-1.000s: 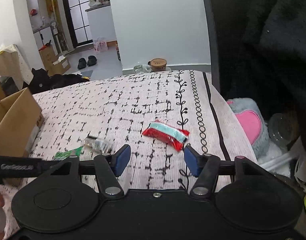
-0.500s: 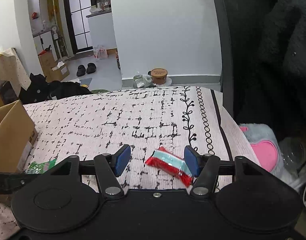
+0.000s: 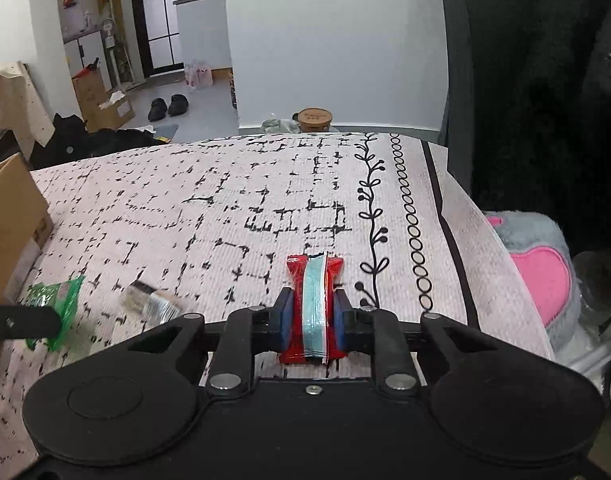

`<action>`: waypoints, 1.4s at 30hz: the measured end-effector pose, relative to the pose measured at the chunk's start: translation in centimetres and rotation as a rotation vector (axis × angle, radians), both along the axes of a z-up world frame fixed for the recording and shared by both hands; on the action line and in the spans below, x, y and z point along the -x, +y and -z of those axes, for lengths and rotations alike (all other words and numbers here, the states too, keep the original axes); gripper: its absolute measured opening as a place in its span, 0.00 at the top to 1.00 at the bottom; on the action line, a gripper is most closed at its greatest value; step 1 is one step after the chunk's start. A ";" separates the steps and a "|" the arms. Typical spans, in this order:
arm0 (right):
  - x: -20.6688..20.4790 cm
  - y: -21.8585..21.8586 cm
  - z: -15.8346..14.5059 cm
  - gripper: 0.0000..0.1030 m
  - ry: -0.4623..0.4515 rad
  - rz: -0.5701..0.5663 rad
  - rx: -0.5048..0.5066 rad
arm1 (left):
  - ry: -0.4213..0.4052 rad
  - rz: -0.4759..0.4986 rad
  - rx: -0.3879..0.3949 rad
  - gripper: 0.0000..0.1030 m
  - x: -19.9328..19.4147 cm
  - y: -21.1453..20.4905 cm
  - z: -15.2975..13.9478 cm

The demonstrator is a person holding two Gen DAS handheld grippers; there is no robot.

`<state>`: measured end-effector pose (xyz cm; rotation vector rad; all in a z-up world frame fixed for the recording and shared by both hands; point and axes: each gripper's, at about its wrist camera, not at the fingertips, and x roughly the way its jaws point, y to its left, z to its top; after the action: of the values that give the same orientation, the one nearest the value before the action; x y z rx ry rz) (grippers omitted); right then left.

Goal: Organize snacks
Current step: 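Carry the green candy and red-white bar over the cardboard box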

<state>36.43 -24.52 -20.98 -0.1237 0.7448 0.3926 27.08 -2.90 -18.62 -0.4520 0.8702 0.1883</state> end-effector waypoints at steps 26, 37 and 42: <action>4.1 1.3 -6.2 0.81 -0.052 0.002 -0.242 | -0.122 -0.028 0.016 0.66 2.0 1.9 -5.3; 5.0 4.6 -8.9 0.81 -0.094 -0.062 -0.300 | -0.179 -0.045 0.008 0.66 3.4 3.5 -8.0; 5.3 6.0 -9.5 0.81 -0.104 -0.106 -0.321 | -0.203 -0.056 -0.001 0.66 3.9 4.4 -9.0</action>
<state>31.09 -18.51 -11.44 0.1187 0.5658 0.5969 23.14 1.49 -9.62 -0.4865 0.6593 0.1910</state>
